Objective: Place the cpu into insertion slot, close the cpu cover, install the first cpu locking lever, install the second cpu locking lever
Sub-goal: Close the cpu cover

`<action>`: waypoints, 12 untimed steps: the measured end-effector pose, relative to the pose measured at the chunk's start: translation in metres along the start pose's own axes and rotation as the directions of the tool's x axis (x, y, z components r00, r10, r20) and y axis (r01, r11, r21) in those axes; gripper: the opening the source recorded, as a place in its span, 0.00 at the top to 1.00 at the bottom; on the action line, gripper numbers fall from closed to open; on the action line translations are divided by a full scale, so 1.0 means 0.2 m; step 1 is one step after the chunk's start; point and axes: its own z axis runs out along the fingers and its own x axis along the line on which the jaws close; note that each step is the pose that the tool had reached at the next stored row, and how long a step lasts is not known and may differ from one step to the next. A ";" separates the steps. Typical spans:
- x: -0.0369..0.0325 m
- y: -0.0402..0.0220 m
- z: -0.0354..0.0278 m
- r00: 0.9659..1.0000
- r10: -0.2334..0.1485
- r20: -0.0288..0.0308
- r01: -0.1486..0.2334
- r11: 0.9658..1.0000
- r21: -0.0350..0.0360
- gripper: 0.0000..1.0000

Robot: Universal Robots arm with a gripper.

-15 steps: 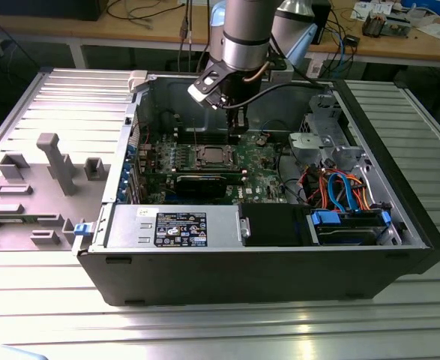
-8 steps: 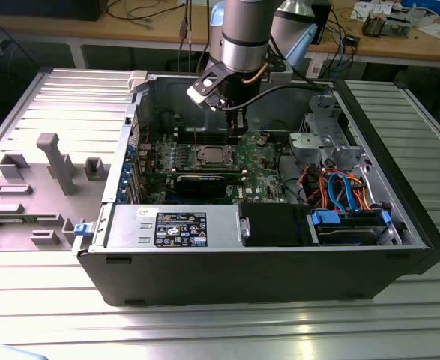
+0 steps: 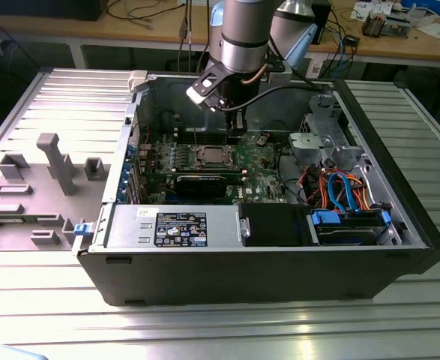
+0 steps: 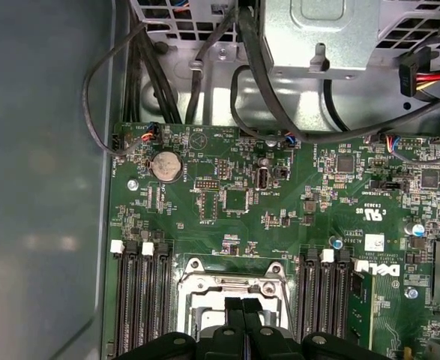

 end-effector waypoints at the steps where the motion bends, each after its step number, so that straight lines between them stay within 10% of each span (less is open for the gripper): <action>1: 0.000 0.000 0.001 1.000 0.000 0.000 0.000 1.000 0.000 0.89; 12: 0.000 -0.003 0.011 1.000 -0.002 -0.001 0.002 1.000 0.000 0.89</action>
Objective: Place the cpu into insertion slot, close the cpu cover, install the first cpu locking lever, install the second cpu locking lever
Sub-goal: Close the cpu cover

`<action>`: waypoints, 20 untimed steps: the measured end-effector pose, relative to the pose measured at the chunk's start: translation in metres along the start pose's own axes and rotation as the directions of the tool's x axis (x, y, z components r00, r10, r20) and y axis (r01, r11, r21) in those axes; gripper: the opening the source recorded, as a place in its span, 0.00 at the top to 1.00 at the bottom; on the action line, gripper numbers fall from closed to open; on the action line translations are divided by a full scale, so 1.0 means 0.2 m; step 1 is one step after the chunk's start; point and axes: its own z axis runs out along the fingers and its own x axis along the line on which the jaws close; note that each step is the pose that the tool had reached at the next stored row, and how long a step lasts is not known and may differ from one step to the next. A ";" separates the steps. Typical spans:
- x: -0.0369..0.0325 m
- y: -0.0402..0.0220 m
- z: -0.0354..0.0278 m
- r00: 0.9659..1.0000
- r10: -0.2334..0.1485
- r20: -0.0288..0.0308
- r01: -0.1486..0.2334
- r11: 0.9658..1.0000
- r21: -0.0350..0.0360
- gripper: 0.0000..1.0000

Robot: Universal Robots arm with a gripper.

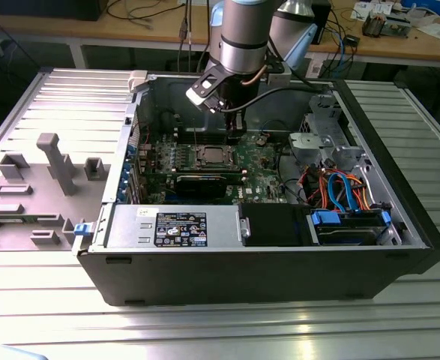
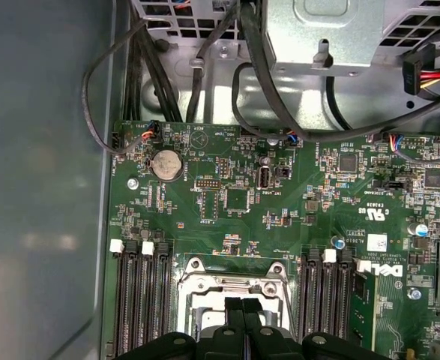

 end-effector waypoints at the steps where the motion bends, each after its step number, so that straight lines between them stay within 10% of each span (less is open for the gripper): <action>1: 0.000 0.000 0.001 1.000 0.000 0.000 0.000 1.000 0.000 0.89; 20: 0.001 -0.026 0.013 1.000 -0.006 -0.003 0.006 1.000 0.000 0.89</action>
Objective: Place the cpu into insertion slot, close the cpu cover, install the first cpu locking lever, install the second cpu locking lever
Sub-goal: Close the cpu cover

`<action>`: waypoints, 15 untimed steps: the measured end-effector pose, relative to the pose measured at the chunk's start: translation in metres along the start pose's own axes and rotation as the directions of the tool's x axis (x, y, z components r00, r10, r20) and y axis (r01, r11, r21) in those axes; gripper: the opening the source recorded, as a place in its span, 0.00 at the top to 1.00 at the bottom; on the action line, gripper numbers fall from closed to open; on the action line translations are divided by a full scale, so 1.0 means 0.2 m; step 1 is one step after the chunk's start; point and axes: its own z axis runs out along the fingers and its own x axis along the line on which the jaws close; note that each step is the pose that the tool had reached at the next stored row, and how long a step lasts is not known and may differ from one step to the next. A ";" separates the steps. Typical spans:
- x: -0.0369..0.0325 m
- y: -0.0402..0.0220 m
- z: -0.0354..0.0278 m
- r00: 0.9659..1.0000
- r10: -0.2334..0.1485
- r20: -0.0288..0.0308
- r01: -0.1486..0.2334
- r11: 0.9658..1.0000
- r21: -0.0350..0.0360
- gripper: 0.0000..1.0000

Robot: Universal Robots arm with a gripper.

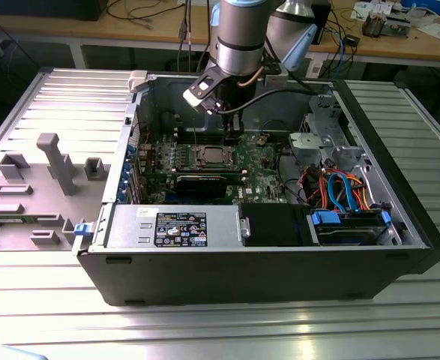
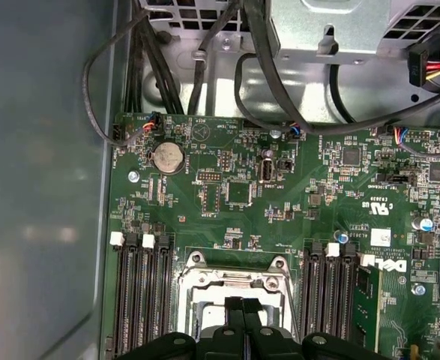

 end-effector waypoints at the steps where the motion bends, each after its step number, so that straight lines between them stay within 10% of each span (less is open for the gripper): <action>1: 0.000 -0.002 0.001 1.000 -0.001 0.000 0.001 1.000 0.000 0.89; 15: 0.002 -0.047 0.008 1.000 -0.008 -0.002 0.008 1.000 0.000 0.89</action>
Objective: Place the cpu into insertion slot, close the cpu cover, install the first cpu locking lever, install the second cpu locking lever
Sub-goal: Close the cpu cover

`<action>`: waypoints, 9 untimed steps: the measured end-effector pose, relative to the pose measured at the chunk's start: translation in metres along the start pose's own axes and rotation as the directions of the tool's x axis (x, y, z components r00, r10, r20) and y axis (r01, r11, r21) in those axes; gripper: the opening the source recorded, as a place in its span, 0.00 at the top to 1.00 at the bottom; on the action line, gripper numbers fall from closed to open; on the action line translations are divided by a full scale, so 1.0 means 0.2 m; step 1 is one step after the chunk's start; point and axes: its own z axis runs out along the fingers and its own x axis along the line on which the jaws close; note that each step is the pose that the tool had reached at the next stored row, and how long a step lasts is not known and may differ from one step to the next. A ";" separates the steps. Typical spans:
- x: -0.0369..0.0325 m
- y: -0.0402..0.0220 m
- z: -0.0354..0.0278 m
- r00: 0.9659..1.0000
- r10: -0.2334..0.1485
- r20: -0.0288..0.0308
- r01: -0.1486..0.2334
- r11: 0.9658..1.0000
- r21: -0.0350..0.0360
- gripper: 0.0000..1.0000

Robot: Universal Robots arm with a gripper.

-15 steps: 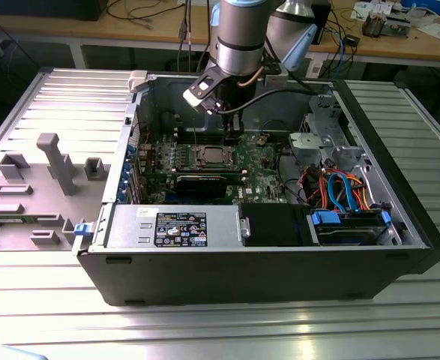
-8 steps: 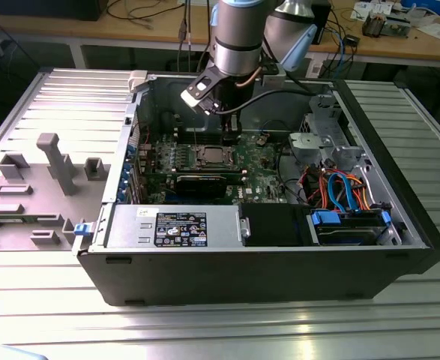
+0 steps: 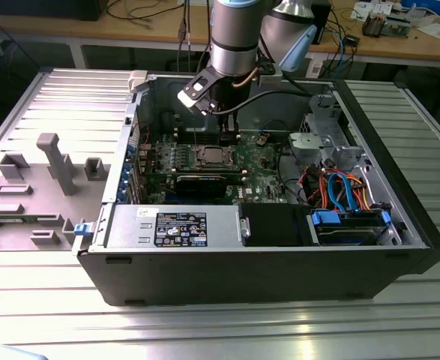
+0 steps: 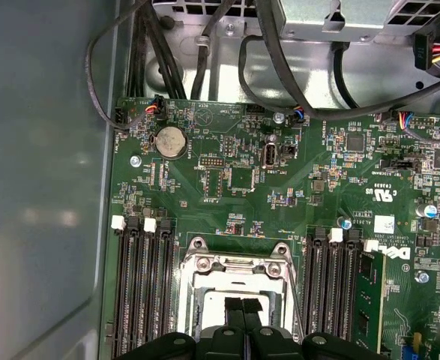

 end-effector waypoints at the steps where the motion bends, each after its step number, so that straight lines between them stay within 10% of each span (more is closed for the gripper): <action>1: 0.000 0.000 0.000 1.000 0.000 0.000 0.000 1.000 0.000 0.89; 9: 0.000 0.000 0.000 1.000 0.000 0.000 0.000 1.000 0.000 0.89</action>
